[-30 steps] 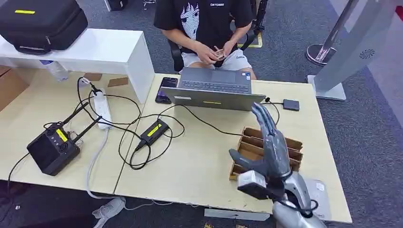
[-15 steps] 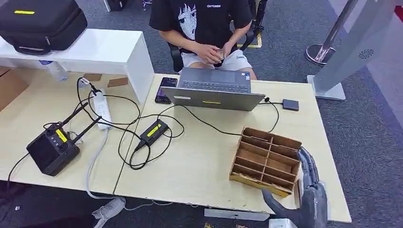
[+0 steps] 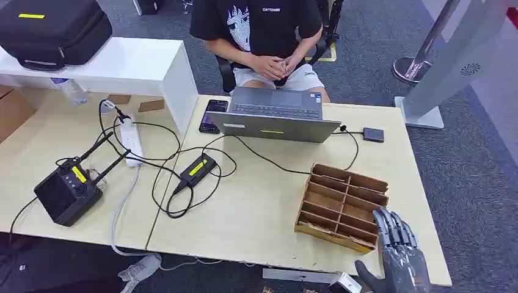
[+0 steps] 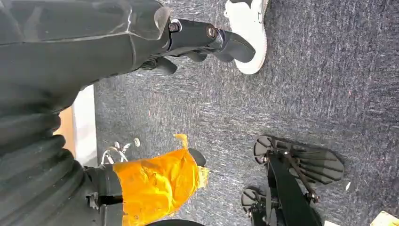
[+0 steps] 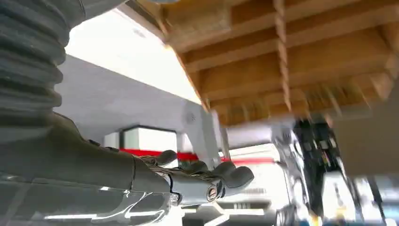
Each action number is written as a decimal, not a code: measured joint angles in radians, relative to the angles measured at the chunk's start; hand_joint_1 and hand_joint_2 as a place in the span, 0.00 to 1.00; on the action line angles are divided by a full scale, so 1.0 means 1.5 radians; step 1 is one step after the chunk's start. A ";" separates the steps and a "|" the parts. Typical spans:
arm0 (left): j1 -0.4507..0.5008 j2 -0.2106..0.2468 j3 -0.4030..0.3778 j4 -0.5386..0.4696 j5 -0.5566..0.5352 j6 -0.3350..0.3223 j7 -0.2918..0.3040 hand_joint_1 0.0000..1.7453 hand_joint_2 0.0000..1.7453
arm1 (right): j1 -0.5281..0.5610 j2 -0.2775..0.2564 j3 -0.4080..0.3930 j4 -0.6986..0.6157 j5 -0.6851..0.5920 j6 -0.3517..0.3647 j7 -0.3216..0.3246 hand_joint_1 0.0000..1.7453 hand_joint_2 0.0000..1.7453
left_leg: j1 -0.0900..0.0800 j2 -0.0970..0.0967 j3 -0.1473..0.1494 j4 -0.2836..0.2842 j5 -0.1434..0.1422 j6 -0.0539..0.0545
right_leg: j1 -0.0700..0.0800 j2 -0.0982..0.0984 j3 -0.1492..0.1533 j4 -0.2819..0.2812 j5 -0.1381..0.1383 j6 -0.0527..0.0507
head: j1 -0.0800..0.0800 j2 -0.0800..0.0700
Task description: Pass the card to the sensor for recognition and then transmit it.
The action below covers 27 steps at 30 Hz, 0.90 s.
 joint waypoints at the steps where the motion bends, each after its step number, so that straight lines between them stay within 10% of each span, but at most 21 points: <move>1: 0.000 0.000 0.000 0.000 0.000 -0.001 0.000 0.00 1.00 | -0.001 -0.007 0.005 0.005 -0.004 0.009 0.005 0.00 1.00 | 0.000 0.000 0.000 0.000 0.000 0.000 | 0.000 0.000 0.000 0.000 0.000 0.000 | 0.000 0.000; 8: -0.002 0.001 0.000 0.000 -0.001 -0.005 0.000 0.00 1.00 | -0.029 -0.043 0.038 0.049 -0.007 0.043 0.028 0.00 1.00 | 0.000 0.000 0.001 0.000 0.000 0.000 | 0.000 0.000 0.000 0.000 0.000 0.000 | 0.000 0.000; 9: -0.002 0.001 0.000 0.000 -0.002 -0.006 0.000 0.00 1.00 | -0.033 -0.045 0.041 0.055 -0.007 0.045 0.030 0.28 1.00 | 0.000 0.000 0.001 0.000 0.000 0.000 | 0.000 0.000 0.000 0.000 0.000 0.000 | 0.000 0.000; 10: -0.002 0.001 0.000 0.000 -0.002 -0.006 0.000 0.00 1.00 | -0.036 -0.048 0.043 0.060 -0.007 0.050 0.034 0.85 1.00 | 0.000 0.000 0.001 0.000 0.000 0.000 | 0.000 0.000 0.000 0.000 0.000 0.000 | 0.000 0.000; 11: -0.002 0.001 0.000 0.000 -0.003 -0.006 0.000 0.00 1.00 | -0.040 -0.049 0.046 0.065 -0.007 0.056 0.037 0.89 1.00 | 0.000 0.000 0.001 0.000 0.000 0.000 | 0.000 0.000 0.000 0.000 0.000 0.000 | 0.000 0.000; 27: -0.002 0.001 0.000 0.000 -0.006 -0.007 0.000 0.00 1.00 | -0.084 -0.056 0.060 0.124 -0.003 0.058 0.046 0.82 1.00 | 0.000 0.000 0.002 0.000 0.000 0.000 | 0.000 0.000 0.001 0.000 0.000 0.000 | 0.000 0.000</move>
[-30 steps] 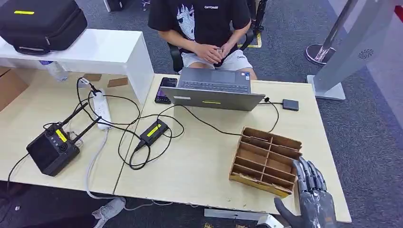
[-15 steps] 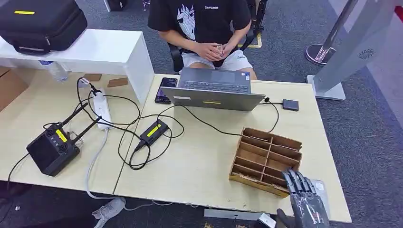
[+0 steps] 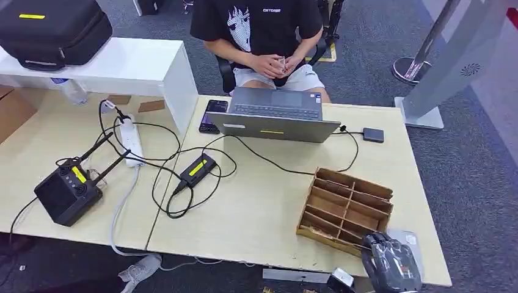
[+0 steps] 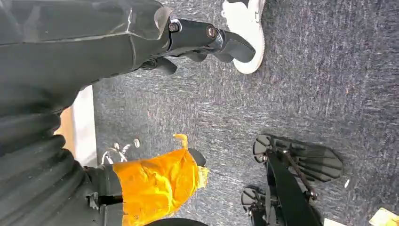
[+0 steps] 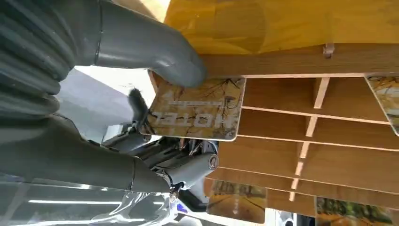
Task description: Pass the card to the sensor for recognition and then transmit it.
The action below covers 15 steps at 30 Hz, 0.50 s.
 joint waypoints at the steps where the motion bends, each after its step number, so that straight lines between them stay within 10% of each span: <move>1: 0.000 0.000 0.000 0.000 0.000 0.000 0.000 0.00 1.00 | 0.000 0.000 0.001 0.001 0.005 -0.004 -0.001 0.87 1.00 | 0.000 0.000 0.000 0.000 0.000 0.000 | 0.000 0.000 0.000 0.000 0.000 0.000 | 0.000 0.000; 15: 0.000 0.000 0.000 0.000 -0.003 0.001 0.000 0.00 1.00 | 0.026 0.044 -0.013 -0.029 0.106 -0.208 -0.069 0.86 1.00 | 0.000 0.000 0.000 0.000 0.000 0.000 | 0.000 0.000 0.000 0.000 0.000 0.000 | 0.000 0.000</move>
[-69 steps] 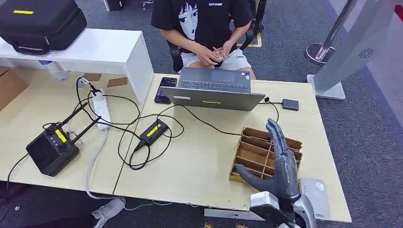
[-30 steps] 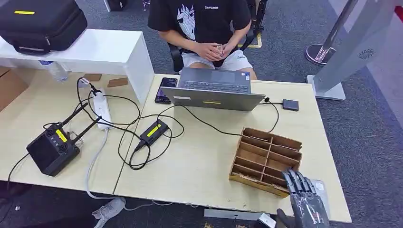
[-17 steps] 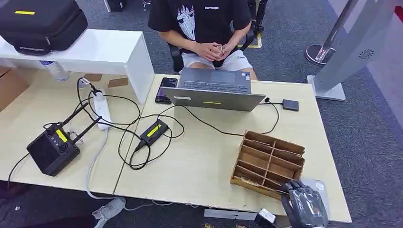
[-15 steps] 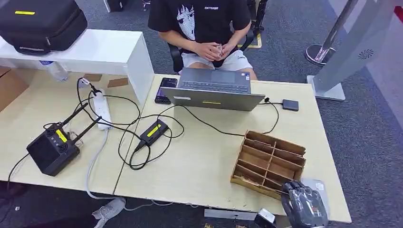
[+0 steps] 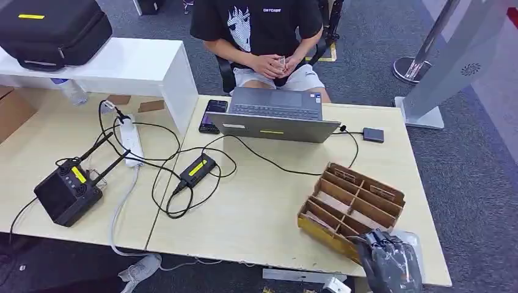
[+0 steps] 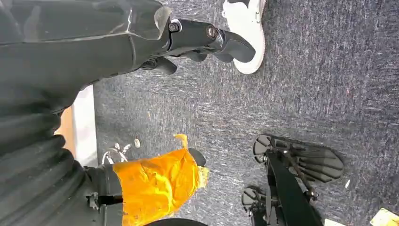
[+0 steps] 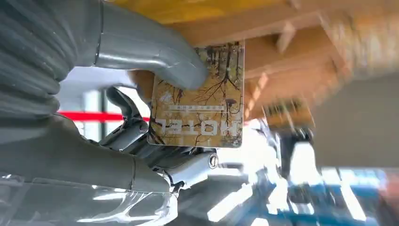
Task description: Pass the card to the sensor for recognition and then transmit it.
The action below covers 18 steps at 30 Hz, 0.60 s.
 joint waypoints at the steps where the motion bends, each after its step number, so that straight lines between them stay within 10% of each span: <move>1: 0.000 0.000 0.000 0.000 -0.002 0.000 0.000 0.00 1.00 | 0.003 0.011 -0.008 -0.010 0.006 -0.004 -0.015 0.84 1.00 | 0.000 0.000 0.000 0.000 0.000 0.000 | 0.000 0.000 0.000 0.000 0.000 0.000 | 0.000 0.000; 9: 0.000 0.000 0.000 0.000 -0.004 0.000 0.001 0.00 1.00 | 0.012 0.115 -0.078 -0.077 0.010 -0.011 -0.151 0.78 1.00 | 0.000 0.000 0.000 0.000 0.000 0.000 | 0.000 0.000 0.000 0.000 0.000 0.000 | 0.000 0.000; 18: 0.000 0.000 0.000 0.000 -0.005 0.000 0.001 0.00 1.00 | 0.014 0.171 -0.123 -0.086 -0.004 -0.011 -0.179 0.80 1.00 | 0.000 0.000 0.000 0.000 0.000 0.000 | 0.000 0.000 0.000 0.000 0.000 0.000 | 0.000 0.000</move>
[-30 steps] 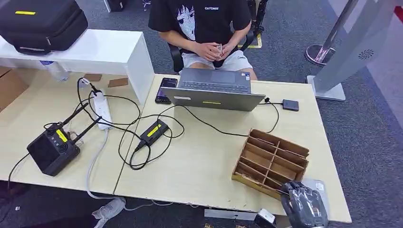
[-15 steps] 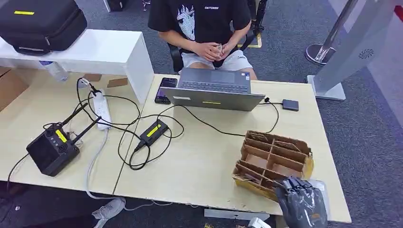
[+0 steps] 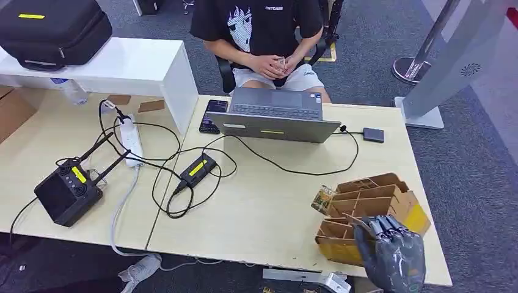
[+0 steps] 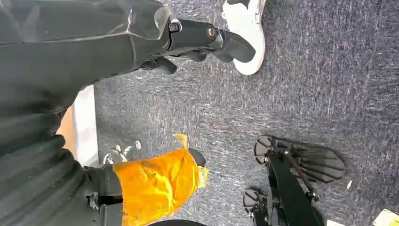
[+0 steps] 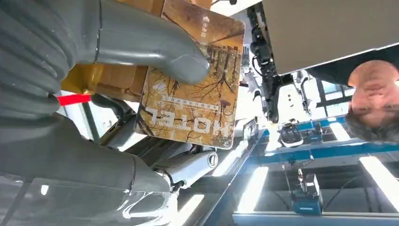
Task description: Pass the card to the sensor for recognition and then transmit it.
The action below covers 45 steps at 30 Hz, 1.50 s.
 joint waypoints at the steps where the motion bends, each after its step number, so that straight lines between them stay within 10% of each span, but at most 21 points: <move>1: 0.000 0.000 0.000 0.000 0.000 0.000 0.000 0.00 1.00 | 0.001 0.003 -0.003 0.000 0.000 0.000 -0.002 0.82 1.00 | 0.000 0.000 0.000 0.000 0.000 0.000 | 0.000 0.000 0.000 0.000 0.000 0.000 | 0.000 0.000; 45: -0.001 0.000 -0.001 0.000 -0.009 -0.001 0.000 0.00 1.00 | -0.041 -0.014 -0.012 0.160 -0.109 -0.011 0.038 0.98 1.00 | 0.000 0.002 0.001 0.000 0.000 0.000 | 0.000 0.001 0.001 0.000 0.000 0.000 | 0.000 0.000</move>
